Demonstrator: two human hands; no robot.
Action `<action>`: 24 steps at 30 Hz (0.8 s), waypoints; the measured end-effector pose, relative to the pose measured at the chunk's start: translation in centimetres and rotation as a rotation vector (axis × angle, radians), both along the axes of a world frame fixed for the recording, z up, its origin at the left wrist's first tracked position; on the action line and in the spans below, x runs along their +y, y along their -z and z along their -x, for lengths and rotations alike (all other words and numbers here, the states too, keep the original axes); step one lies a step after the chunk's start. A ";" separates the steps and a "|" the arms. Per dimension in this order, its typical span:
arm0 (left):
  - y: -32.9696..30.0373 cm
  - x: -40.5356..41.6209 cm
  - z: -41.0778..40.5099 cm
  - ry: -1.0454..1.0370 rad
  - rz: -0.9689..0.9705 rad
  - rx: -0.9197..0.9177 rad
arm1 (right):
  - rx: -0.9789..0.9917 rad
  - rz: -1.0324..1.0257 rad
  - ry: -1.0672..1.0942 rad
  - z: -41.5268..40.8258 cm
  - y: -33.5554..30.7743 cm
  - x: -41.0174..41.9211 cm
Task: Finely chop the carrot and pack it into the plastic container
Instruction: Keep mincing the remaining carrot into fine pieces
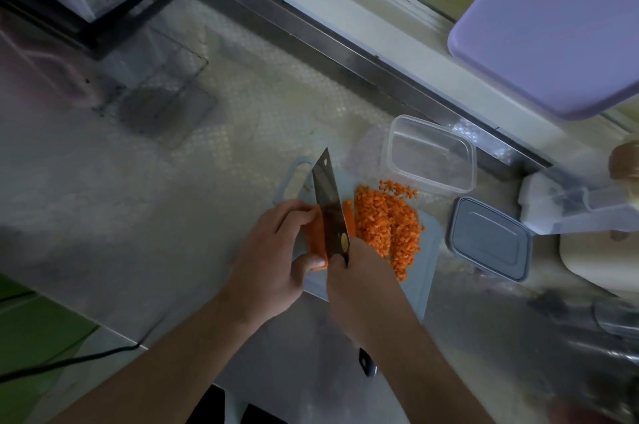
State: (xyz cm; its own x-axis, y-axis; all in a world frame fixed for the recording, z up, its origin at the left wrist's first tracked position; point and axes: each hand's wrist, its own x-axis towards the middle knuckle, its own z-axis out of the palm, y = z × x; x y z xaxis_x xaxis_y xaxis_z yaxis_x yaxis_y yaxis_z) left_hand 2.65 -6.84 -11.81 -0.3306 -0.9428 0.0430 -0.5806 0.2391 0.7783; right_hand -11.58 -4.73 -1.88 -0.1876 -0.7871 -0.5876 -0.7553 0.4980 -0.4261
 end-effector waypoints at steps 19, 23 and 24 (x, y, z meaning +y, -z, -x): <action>0.0 -0.1 -0.1 -0.017 0.012 0.015 | -0.085 0.129 0.181 -1.5 1.5 1.4; 0.5 0.1 -0.6 -0.006 0.019 -0.006 | -0.100 0.181 0.222 -0.5 0.9 2.9; 0.6 0.1 -0.6 -0.005 0.028 -0.016 | -0.099 0.193 0.225 -0.4 0.7 3.0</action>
State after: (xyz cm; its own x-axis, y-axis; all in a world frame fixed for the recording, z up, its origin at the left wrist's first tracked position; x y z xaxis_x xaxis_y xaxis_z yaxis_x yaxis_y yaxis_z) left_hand 3.25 -6.69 -12.44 -0.3266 -0.9430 0.0639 -0.5944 0.2575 0.7618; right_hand -11.21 -1.70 -2.62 -0.3189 -0.8314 -0.4551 -0.5854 0.5504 -0.5953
